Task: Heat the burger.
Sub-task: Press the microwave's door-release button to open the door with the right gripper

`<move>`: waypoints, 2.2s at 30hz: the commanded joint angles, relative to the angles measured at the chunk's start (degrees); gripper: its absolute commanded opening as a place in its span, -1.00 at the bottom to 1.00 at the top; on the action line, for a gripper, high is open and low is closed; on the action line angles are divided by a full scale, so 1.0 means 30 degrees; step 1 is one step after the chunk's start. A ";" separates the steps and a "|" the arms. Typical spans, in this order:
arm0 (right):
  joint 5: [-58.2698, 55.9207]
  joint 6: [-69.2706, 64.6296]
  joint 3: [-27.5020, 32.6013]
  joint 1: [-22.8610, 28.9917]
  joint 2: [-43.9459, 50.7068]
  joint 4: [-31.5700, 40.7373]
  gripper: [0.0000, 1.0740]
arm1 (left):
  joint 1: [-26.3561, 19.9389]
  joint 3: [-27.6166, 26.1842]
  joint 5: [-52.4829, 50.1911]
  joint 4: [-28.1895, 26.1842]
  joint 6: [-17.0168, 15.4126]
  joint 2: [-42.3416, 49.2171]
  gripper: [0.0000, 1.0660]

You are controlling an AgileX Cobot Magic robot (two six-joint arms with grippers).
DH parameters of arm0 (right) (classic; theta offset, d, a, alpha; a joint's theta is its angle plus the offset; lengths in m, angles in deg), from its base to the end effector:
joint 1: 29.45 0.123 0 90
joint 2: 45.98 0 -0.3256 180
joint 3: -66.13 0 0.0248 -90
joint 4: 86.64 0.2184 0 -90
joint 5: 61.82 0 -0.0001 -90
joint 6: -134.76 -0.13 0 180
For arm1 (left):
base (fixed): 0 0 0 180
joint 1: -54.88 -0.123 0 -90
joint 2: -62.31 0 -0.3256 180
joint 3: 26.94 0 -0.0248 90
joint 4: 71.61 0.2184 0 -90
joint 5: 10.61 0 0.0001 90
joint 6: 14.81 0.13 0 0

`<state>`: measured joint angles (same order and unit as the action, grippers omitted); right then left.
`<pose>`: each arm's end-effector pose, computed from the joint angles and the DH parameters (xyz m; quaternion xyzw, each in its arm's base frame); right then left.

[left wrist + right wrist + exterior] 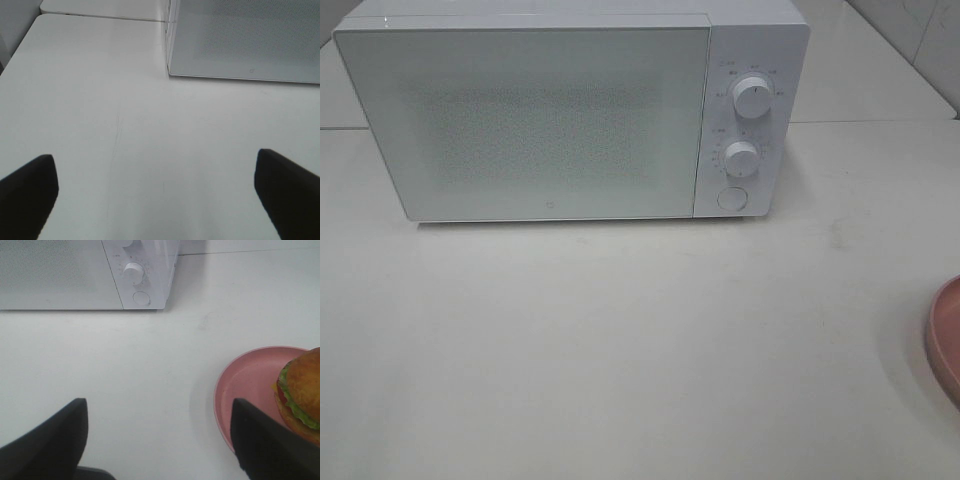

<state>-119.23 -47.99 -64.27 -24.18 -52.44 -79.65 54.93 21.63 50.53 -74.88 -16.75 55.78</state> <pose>-0.0385 0.0098 0.2510 -0.0191 0.8344 0.0991 0.5419 -0.0421 -0.0065 0.2479 -0.0125 0.8487 -0.0377 0.5274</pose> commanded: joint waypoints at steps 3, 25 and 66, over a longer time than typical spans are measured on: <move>0.0153 0.0191 0.0057 -0.0095 0.0306 -0.0095 0.39 | -0.0076 0.0019 0.0019 -0.0134 -0.0057 0.0306 0.88; 0.0172 0.0172 -0.0325 -0.0095 0.0248 -0.0076 0.39 | -0.0076 0.0019 0.0019 -0.0134 -0.0057 0.0306 0.88; 1.0562 0.0210 -0.1222 -0.0095 -1.1822 0.0688 0.39 | -0.0076 0.0019 0.0019 -0.0134 -0.0057 0.0306 0.88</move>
<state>-88.98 -47.99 -67.59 -24.18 -87.68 -77.42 54.93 21.63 50.53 -74.88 -16.75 55.78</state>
